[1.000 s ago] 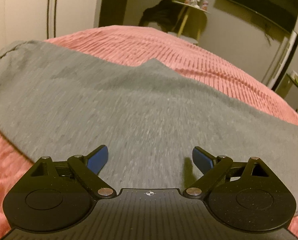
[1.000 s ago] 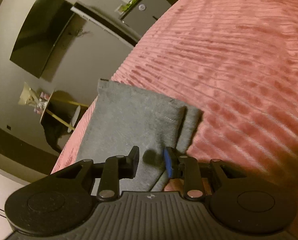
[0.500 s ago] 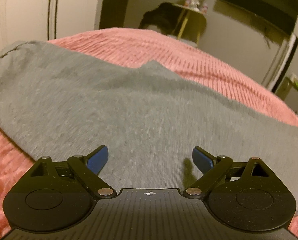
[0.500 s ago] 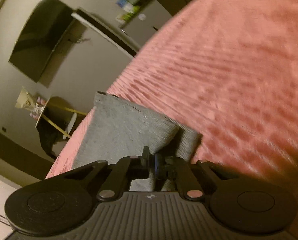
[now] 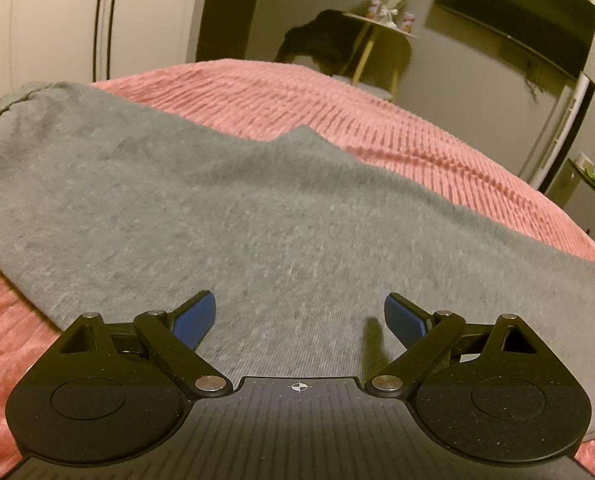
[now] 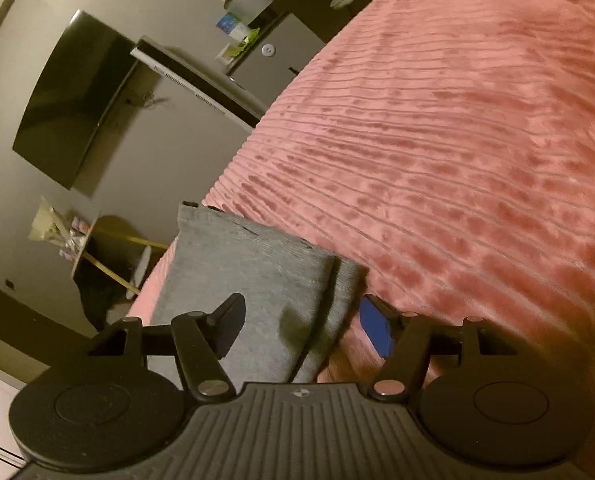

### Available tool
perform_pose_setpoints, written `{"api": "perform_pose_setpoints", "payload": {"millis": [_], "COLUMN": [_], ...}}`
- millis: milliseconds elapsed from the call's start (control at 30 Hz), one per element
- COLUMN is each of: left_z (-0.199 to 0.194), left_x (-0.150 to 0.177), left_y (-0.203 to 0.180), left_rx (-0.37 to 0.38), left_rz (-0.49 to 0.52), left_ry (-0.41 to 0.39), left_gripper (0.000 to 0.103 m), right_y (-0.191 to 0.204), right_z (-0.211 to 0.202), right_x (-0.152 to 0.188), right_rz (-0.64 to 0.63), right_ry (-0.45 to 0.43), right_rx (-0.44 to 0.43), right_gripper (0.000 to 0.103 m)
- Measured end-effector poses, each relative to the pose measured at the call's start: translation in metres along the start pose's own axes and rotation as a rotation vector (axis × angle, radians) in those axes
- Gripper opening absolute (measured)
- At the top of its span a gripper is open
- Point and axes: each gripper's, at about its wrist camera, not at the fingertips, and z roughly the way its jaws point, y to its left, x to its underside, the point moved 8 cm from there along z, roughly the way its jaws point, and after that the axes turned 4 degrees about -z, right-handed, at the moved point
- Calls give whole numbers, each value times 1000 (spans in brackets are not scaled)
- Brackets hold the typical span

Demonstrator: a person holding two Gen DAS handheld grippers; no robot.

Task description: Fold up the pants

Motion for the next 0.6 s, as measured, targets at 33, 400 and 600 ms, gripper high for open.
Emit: {"api": "perform_pose_setpoints", "payload": {"millis": [33, 400, 600], "left_z": [0, -6, -9], "left_x": [0, -2, -4], "left_y": [-1, -5, -10], "left_rx": [1, 26, 60], "left_rz": [2, -3, -2], "left_ry": [0, -14, -14], "left_gripper": [95, 95, 95], "right_y": [-1, 0, 25], "right_z": [4, 22, 19], "right_x": [-1, -10, -17], "right_rz": [15, 83, -18], "right_ry": [2, 9, -12], "right_rx": [-5, -25, 24], "right_gripper": [64, 16, 14]}}
